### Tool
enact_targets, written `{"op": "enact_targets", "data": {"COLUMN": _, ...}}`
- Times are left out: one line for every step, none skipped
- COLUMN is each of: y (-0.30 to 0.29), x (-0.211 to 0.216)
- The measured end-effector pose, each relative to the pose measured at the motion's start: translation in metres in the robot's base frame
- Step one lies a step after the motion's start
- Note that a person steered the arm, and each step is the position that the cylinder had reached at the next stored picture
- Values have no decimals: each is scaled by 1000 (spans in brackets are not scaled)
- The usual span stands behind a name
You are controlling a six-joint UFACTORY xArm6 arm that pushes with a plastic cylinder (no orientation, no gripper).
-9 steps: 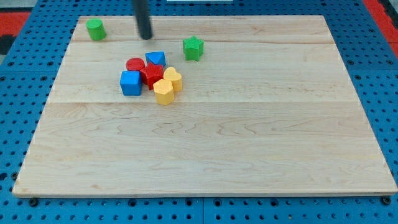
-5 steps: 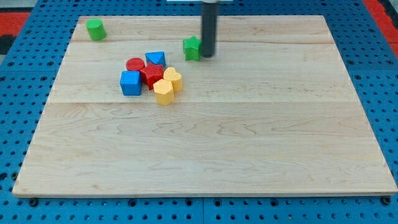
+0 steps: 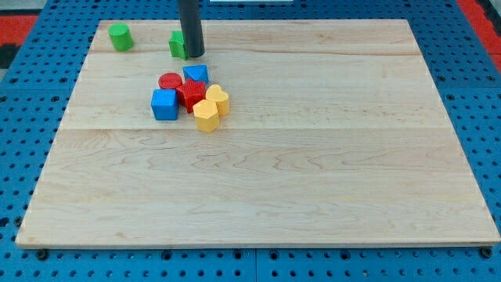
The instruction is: Push the green star towards the green circle
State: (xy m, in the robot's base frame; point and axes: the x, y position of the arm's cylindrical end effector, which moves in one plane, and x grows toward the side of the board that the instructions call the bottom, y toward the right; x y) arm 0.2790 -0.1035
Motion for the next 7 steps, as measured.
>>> {"op": "enact_targets", "data": {"y": -6, "x": 4}}
{"op": "enact_targets", "data": {"y": 8, "x": -22}}
{"op": "enact_targets", "data": {"y": -17, "x": -34}}
{"op": "enact_targets", "data": {"y": -66, "x": -39}}
{"op": "enact_targets", "data": {"y": -51, "x": -22}}
{"op": "enact_targets", "data": {"y": 39, "x": -2}}
{"op": "enact_targets", "data": {"y": 83, "x": 26}}
